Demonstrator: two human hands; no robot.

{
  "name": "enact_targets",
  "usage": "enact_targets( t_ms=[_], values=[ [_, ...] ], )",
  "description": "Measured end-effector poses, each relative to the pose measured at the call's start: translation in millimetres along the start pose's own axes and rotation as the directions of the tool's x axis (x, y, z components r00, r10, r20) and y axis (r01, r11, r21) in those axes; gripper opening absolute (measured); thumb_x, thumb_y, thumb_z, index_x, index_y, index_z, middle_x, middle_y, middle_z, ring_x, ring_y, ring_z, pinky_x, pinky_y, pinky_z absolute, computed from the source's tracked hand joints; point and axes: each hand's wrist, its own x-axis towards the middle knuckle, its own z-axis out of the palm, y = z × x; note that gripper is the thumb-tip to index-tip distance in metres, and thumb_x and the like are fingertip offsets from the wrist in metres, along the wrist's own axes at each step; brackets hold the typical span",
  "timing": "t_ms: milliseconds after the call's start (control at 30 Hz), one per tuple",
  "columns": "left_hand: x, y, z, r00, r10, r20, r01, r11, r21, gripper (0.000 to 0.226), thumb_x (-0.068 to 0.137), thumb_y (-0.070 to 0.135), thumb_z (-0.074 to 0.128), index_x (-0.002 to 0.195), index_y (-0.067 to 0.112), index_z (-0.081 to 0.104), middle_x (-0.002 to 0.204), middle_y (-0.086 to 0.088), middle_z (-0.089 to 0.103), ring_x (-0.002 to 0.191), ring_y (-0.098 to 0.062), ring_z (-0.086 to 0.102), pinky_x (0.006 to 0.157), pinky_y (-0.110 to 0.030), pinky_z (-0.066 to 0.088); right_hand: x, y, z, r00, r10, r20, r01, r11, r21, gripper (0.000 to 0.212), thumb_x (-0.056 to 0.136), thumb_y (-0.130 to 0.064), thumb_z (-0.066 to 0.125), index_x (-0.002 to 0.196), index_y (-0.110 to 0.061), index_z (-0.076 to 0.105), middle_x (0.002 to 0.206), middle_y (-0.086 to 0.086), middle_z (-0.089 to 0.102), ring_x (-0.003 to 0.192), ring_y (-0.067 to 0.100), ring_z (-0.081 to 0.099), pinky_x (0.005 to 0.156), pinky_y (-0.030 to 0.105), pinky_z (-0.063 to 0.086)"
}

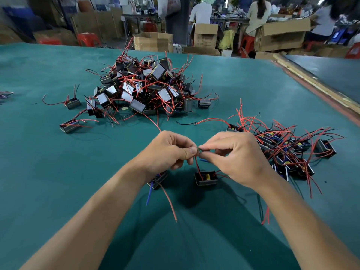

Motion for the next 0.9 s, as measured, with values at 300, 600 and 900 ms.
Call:
enact_targets(
  t_ms=[300, 600, 900],
  values=[
    [-2.7, 0.8, -0.4, 1.000, 0.001, 0.000, -0.001, 1.000, 0.030, 0.016, 0.093, 0.005, 0.062, 0.079, 0.002, 0.070, 0.061, -0.003, 0.063, 0.044, -0.013, 0.037, 0.041, -0.018, 0.030, -0.5, -1.9, -1.1, 1.000, 0.008, 0.028, -0.008, 1.000, 0.014, 0.004, 0.081, -0.015, 0.081, 0.078, -0.019, 0.081, 0.071, -0.003, 0.071, 0.062, 0.022, 0.064, 0.059, 0.041, 0.049],
    [-3.2, 0.8, 4.1, 0.997, 0.061, 0.045, -0.063, 0.996, 0.056, 0.013, 0.093, 0.005, 0.063, 0.082, 0.005, 0.070, 0.063, -0.003, 0.064, 0.042, -0.009, 0.037, 0.040, -0.016, 0.031, -0.6, -5.8, 0.5, 0.997, 0.075, -0.018, -0.075, 0.997, 0.005, 0.019, 0.081, -0.021, 0.064, 0.064, -0.015, 0.071, 0.058, -0.005, 0.064, 0.053, 0.009, 0.054, 0.055, 0.020, 0.039],
    [-3.8, 3.3, 3.3, 0.999, 0.044, 0.014, -0.045, 0.998, 0.048, 0.018, 0.094, 0.005, 0.061, 0.079, 0.007, 0.069, 0.064, -0.002, 0.064, 0.040, -0.010, 0.039, 0.041, -0.014, 0.032, -1.1, -3.1, -3.5, 0.992, 0.089, 0.090, -0.090, 0.996, 0.002, 0.023, 0.069, -0.010, 0.087, 0.081, -0.024, 0.074, 0.079, -0.013, 0.066, 0.064, 0.012, 0.059, 0.059, 0.019, 0.045]
  ],
)
